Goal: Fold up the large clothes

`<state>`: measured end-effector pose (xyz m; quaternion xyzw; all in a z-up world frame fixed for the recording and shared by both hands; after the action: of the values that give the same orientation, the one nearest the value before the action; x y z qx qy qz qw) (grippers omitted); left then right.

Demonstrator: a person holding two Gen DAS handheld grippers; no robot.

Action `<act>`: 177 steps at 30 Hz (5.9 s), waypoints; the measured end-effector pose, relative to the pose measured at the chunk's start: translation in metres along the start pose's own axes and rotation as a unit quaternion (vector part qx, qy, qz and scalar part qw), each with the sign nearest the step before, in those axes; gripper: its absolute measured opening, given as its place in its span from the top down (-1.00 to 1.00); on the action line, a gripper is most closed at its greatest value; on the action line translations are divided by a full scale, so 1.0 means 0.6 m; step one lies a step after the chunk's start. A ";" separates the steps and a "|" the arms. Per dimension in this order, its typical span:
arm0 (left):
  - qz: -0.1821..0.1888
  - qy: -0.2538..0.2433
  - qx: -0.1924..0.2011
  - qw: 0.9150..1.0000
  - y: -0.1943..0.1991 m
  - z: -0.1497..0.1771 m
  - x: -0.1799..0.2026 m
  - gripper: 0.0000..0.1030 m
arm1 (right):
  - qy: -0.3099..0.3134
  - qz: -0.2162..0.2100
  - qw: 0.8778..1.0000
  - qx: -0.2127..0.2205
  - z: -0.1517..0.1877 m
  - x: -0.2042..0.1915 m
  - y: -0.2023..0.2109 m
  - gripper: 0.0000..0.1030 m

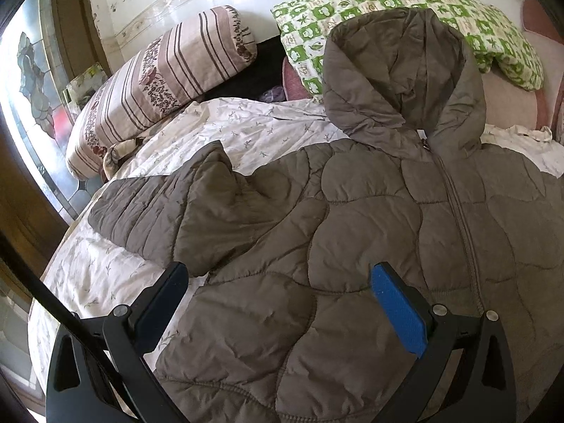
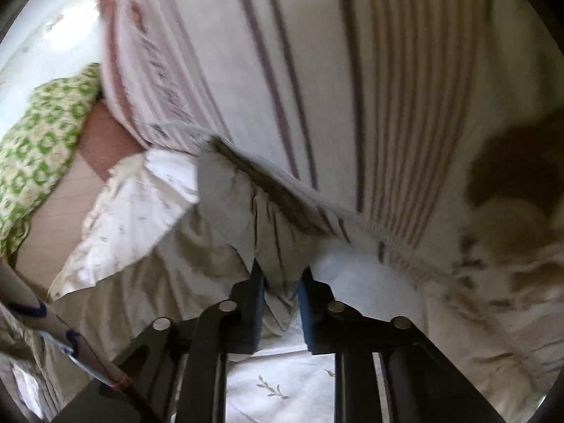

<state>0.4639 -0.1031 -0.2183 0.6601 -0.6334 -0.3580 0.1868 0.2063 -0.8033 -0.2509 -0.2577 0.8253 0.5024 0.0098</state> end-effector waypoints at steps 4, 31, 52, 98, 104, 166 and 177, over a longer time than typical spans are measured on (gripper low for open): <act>0.002 0.001 0.000 1.000 0.001 0.000 0.001 -1.00 | 0.019 -0.009 0.999 0.034 -0.014 -0.020 0.064 0.70; 0.042 0.055 0.000 0.998 0.033 -0.006 -0.058 -1.00 | 0.204 -0.294 0.931 0.077 0.170 -0.589 0.547 0.74; 0.024 0.085 -0.004 0.996 0.022 -0.008 -0.087 -1.00 | 0.276 -0.356 0.869 -0.206 0.602 -0.747 0.235 0.59; 0.070 0.108 -0.031 0.991 -0.032 -0.053 -0.140 -1.00 | 0.400 -0.165 0.897 -0.089 0.611 -0.679 0.119 0.48; 0.025 0.156 -0.023 0.987 -0.053 -0.056 -0.277 -1.00 | 0.368 -0.188 0.904 -0.108 0.606 -0.668 0.119 0.45; 0.233 0.232 0.134 0.935 0.055 -0.240 -0.338 0.73 | 0.225 -0.246 0.942 -0.040 0.490 -0.625 0.179 -0.10; 0.304 -0.018 -0.015 0.952 0.033 -0.072 0.119 0.73 | 0.128 -0.267 0.954 -0.034 0.415 -0.562 0.184 -0.10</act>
<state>0.4765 -0.1838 -0.1919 0.4270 -0.8017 -0.3056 0.2856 0.3900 -0.4157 -0.1903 -0.5314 0.7031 0.4716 0.0291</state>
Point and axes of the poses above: each gripper's, at about its wrist camera, not at the fingertips, and y roughly against the way its jaws point, x to its right, z to its underside, the point moved 8 cm from there along -y, roughly the way its jaws point, and after that the axes turned 4 degrees about -x, right-handed, at the moved point
